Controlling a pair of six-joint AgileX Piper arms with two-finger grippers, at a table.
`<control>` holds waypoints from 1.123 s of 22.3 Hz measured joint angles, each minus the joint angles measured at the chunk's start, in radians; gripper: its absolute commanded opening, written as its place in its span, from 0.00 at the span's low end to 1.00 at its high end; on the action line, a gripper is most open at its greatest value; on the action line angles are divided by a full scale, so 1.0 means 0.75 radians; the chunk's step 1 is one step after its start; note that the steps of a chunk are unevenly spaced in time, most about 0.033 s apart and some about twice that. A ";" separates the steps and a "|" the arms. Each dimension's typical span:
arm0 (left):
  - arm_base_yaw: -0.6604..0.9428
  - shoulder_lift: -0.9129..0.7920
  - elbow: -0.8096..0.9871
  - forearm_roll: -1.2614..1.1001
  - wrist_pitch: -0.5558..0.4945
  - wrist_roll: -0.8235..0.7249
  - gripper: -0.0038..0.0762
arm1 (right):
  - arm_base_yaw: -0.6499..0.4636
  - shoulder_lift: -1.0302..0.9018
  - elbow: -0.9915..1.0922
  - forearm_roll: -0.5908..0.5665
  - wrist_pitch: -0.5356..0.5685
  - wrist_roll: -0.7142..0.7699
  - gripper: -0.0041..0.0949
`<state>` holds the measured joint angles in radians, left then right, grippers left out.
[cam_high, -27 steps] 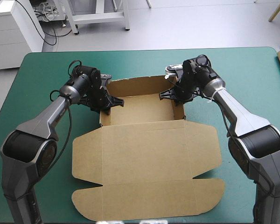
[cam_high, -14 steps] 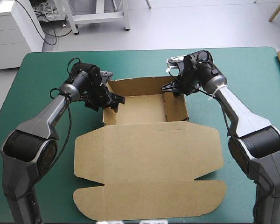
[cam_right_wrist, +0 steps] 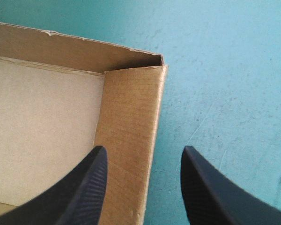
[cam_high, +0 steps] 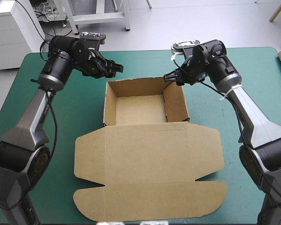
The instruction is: Fold the box
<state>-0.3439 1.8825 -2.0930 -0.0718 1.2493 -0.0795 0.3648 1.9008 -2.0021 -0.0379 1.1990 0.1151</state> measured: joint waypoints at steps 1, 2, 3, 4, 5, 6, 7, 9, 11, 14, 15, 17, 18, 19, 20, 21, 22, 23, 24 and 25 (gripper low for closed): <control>0.000 -0.021 0.000 0.012 0.004 0.016 0.23 | 0.000 -0.001 0.000 0.000 0.000 0.000 0.50; 0.000 -0.056 0.000 0.025 0.005 0.041 0.13 | 0.000 -0.003 0.004 0.000 0.000 0.000 0.50; 0.000 -0.081 0.000 0.035 0.005 0.061 0.04 | 0.000 -0.003 0.014 0.000 -0.001 0.000 0.50; 0.000 -0.116 0.000 0.041 0.005 0.086 0.04 | 0.000 -0.003 0.031 0.000 -0.001 0.000 0.50; 0.000 -0.145 0.000 0.044 0.005 0.106 0.04 | 0.000 -0.003 0.049 0.000 -0.001 0.000 0.50; 0.000 -0.183 0.000 0.047 0.005 0.128 0.04 | 0.000 -0.003 0.074 -0.001 -0.001 0.000 0.50; 0.000 -0.223 0.002 0.049 0.005 0.143 0.04 | 0.000 -0.003 0.100 -0.001 -0.001 0.000 0.50; 0.000 -0.348 0.038 0.055 0.005 0.163 0.04 | 0.000 -0.003 0.164 -0.003 -0.001 0.000 0.50; 0.000 -0.457 0.113 0.096 0.005 0.173 0.04 | 0.000 0.007 0.191 -0.003 -0.003 0.000 0.50; 0.000 -0.589 0.287 0.160 0.005 0.173 0.04 | 0.000 0.032 0.197 0.008 -0.006 0.000 0.50; 0.000 -0.665 0.407 0.186 0.005 0.173 0.04 | 0.000 0.056 0.199 0.022 -0.007 0.000 0.50; 0.000 -0.789 0.592 0.199 0.005 0.178 0.04 | 0.000 0.097 0.199 0.051 -0.010 -0.005 0.50; 0.000 -0.862 0.704 0.200 0.005 0.178 0.04 | 0.000 0.117 0.199 0.060 -0.011 -0.010 0.50; 0.000 -0.920 0.789 0.201 0.005 0.179 0.04 | 0.000 0.131 0.201 0.067 -0.012 -0.014 0.49; 0.000 -1.001 0.903 0.202 0.005 0.181 0.04 | 0.000 0.144 0.201 0.070 -0.013 -0.015 0.47; 0.000 -1.063 1.001 0.203 0.005 0.183 0.04 | 0.000 0.149 0.201 0.071 -0.013 -0.015 0.42; 0.000 -1.148 1.096 0.203 0.001 0.183 0.04 | 0.000 0.154 0.201 0.071 -0.015 -0.015 0.35; 0.000 -1.225 1.190 0.203 -0.014 0.183 0.04 | 0.000 0.154 0.201 0.072 -0.016 -0.015 0.22; 0.000 -1.314 1.292 0.203 -0.030 0.183 0.04 | 0.000 0.154 0.201 0.072 -0.016 -0.015 0.13; 0.000 -1.359 1.342 0.200 -0.043 0.183 0.04 | 0.000 0.154 0.201 0.076 -0.016 -0.015 0.04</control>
<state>-0.3439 0.8633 -1.0864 0.0782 1.2173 0.0575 0.3648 2.0163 -1.8516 0.0189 1.1870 0.1039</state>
